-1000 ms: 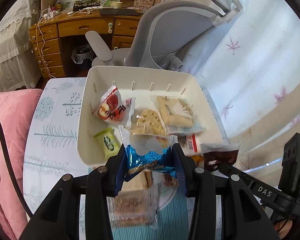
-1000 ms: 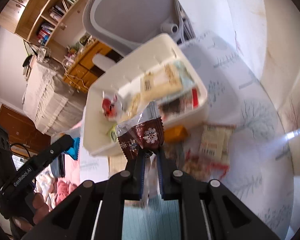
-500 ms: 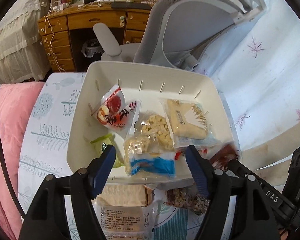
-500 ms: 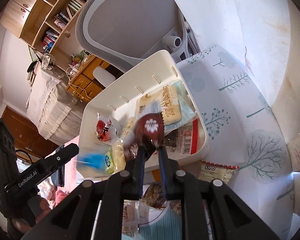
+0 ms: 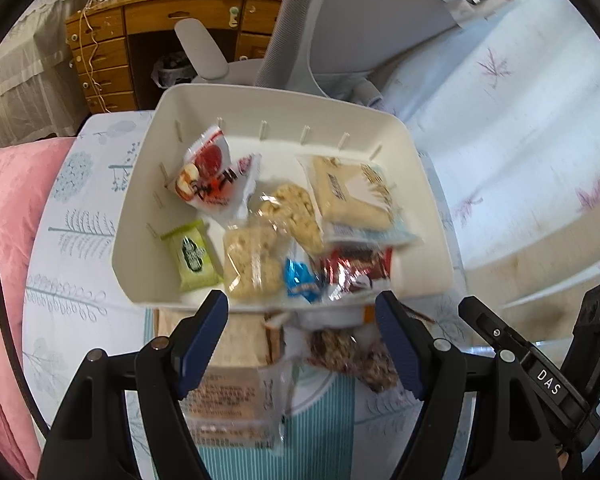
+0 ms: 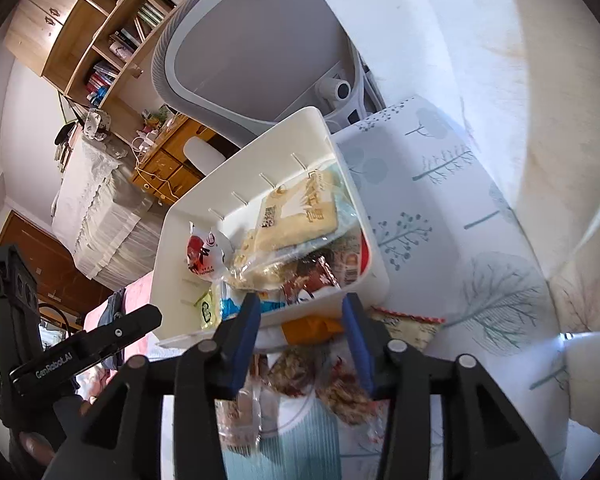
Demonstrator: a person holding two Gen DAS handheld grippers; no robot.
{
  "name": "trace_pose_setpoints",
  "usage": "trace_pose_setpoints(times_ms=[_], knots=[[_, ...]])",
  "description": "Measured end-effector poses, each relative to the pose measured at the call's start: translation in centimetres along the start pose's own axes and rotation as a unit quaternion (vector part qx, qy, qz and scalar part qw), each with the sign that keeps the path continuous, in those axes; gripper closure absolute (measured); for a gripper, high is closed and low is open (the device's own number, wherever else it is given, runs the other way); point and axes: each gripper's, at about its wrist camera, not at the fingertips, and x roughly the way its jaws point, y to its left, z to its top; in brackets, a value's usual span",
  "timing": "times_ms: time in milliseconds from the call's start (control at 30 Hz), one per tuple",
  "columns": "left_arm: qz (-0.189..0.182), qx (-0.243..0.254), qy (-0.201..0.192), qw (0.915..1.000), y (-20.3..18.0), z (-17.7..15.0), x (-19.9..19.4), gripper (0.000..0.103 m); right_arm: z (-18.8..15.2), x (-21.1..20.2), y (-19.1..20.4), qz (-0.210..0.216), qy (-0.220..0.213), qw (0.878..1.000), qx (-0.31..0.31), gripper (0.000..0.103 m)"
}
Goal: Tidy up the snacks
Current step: 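Carry both snacks into the white basket and open both tools to release them, then move both tools out of the basket toward the clear nut bags on the table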
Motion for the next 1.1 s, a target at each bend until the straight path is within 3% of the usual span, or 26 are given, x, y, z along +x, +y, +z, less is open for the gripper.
trace_pose_setpoints(times_ms=[200,333,600,900,1100], knots=[[-0.009,0.013,0.024,0.9996,-1.3,-1.7,-0.4,0.028,-1.9,-1.5,-0.3,-0.013,0.0,1.0,-0.01,0.056],[-0.01,0.023,0.04,0.9989,-2.1,-2.6,-0.2,0.028,-3.5,-2.1,-0.5,-0.018,0.007,1.0,-0.013,0.049],[0.001,0.034,0.089,0.9954,-3.6,-3.7,2.1,0.028,-6.1,-2.0,-1.1,-0.025,0.025,0.999,-0.017,0.046],[0.011,0.018,0.152,0.9882,-4.3,-4.4,6.1,0.028,-8.4,-0.5,-1.2,-0.046,0.02,0.996,-0.079,0.045],[0.02,0.017,0.172,0.9847,-4.7,-4.4,8.3,0.028,-9.6,1.2,-0.9,-0.064,0.006,0.985,-0.161,0.045]])
